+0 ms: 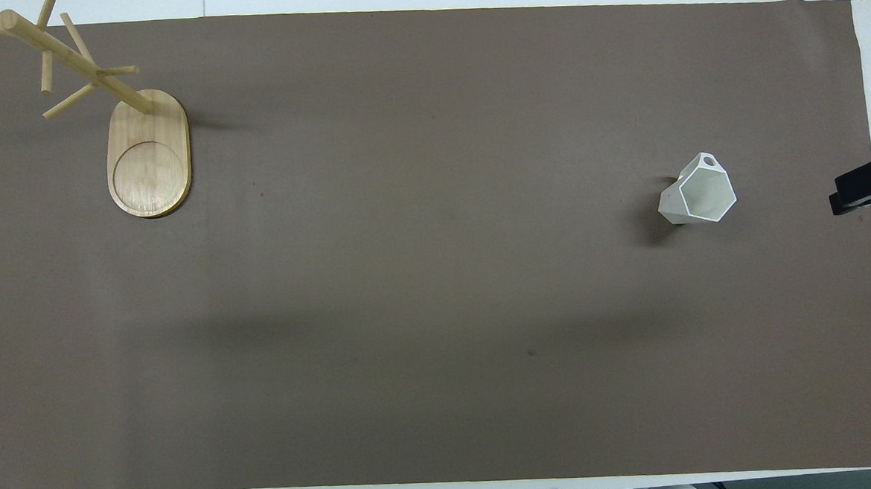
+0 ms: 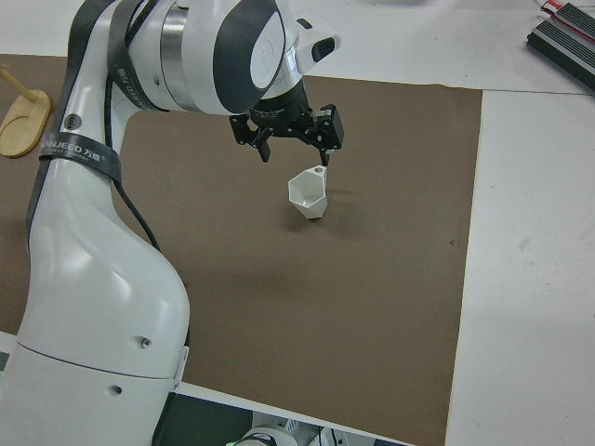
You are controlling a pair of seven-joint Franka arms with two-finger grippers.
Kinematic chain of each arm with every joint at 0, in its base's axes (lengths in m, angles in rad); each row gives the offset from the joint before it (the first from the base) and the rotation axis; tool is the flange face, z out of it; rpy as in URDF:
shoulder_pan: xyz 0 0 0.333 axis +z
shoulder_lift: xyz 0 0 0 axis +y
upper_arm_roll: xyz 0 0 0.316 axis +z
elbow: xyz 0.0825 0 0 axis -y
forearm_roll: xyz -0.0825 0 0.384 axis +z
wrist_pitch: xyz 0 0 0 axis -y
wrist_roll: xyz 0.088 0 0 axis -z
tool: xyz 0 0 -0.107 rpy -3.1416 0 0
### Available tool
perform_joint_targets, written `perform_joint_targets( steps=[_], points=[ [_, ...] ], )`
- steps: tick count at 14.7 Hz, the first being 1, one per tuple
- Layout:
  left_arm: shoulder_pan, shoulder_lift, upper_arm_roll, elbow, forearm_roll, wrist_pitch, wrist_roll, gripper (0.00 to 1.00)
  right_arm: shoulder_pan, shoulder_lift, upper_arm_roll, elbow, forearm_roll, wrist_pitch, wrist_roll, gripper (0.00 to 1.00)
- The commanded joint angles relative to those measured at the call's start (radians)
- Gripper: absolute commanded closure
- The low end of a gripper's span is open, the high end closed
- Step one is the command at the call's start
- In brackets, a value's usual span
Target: Hang cup on rack
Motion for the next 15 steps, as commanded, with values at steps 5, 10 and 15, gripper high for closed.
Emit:
perform_joint_targets(
  steps=[5,10,15],
  points=[
    [-0.005,-0.031,0.004,-0.039,0.021,0.017,0.005,0.0,-0.002,-0.008,-0.001,-0.01,-0.012,0.002,0.017,0.0],
    [-0.005,-0.031,0.004,-0.041,0.021,0.017,0.005,0.0,0.001,-0.018,-0.001,-0.021,-0.001,-0.003,-0.131,0.0],
    [-0.005,-0.031,0.004,-0.039,0.021,0.017,0.005,0.0,-0.044,0.008,-0.007,-0.021,0.007,0.066,-0.558,0.0]
  ],
)
